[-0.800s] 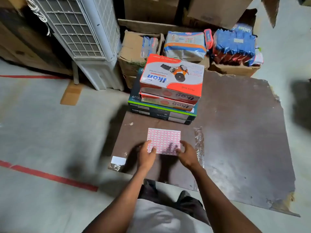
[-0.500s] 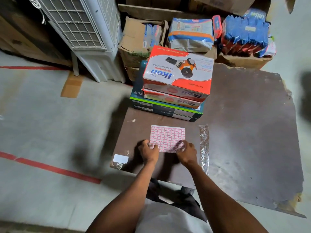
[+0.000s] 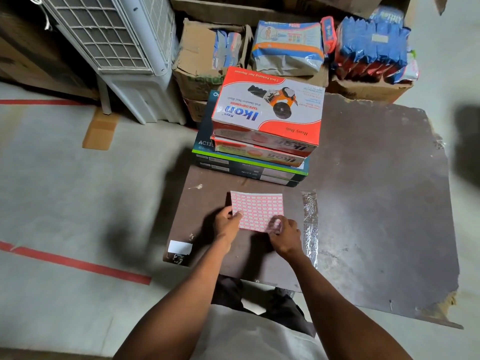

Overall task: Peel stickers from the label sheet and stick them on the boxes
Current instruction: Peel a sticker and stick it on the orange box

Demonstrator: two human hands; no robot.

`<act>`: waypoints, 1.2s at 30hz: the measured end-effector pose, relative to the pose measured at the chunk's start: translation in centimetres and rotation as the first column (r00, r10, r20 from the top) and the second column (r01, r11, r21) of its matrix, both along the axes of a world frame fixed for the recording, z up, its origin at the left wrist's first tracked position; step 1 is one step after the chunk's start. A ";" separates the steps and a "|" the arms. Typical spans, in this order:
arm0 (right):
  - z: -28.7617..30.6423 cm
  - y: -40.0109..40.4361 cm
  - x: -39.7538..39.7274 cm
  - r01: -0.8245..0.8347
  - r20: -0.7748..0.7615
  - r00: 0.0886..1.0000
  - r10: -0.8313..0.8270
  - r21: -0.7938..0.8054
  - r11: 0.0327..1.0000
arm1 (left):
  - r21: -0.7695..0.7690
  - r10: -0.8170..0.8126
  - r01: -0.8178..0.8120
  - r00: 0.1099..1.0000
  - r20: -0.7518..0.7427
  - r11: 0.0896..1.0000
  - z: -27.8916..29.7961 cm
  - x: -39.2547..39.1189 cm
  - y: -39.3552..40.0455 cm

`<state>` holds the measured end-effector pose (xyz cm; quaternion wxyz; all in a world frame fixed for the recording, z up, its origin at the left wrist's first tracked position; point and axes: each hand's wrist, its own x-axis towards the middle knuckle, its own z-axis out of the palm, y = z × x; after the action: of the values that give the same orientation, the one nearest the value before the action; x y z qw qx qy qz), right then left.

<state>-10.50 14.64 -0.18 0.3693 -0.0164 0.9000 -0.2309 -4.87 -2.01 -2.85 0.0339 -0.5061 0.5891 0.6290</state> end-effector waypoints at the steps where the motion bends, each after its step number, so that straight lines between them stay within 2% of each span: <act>1: 0.5 0.0 -0.1 0.000 -0.016 1.000 0.000 -0.016 1.000 | 0.019 -0.030 0.031 0.998 -0.046 0.999 0.5 0.0 -0.2; 8: 8.1 -1.2 -2.6 -0.031 -0.204 0.978 -0.035 -0.312 0.950 | 0.032 -0.149 0.161 0.959 -0.240 0.986 7.4 1.1 -1.4; 13: 13.8 -2.5 -4.2 -0.142 -0.307 0.952 0.015 -0.398 0.906 | -0.013 -0.268 0.280 0.901 -0.341 0.960 13.5 2.1 -1.4; 16: 16.6 -2.6 -5.0 -0.156 -0.296 0.955 0.023 -0.437 0.886 | -0.060 -0.315 0.316 0.869 -0.382 0.947 16.4 2.4 -1.0; 20: 19.5 -2.1 -5.2 -0.094 -0.138 0.990 0.016 -0.576 0.812 | -0.138 -0.375 0.349 0.842 -0.388 0.927 18.6 2.7 -0.5; 28: 21.7 -0.4 -5.0 -0.111 -0.123 0.992 0.035 -0.690 0.716 | -0.284 -0.305 0.182 0.818 -0.488 0.941 23.0 1.2 1.1; 34: 23.3 0.5 -4.9 -0.099 -0.111 0.993 0.031 -0.684 0.723 | -0.239 -0.208 0.093 0.830 -0.518 0.967 24.5 0.6 2.1; 36: 23.6 0.7 -4.7 -0.116 -0.170 0.985 0.003 -0.660 0.742 | -0.211 -0.173 0.070 0.833 -0.525 0.975 25.0 0.7 2.5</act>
<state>-15.18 15.32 23.40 0.2737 -0.1945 0.7831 -0.5235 -4.15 0.49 22.13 -0.1400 -0.2708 0.6609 0.6857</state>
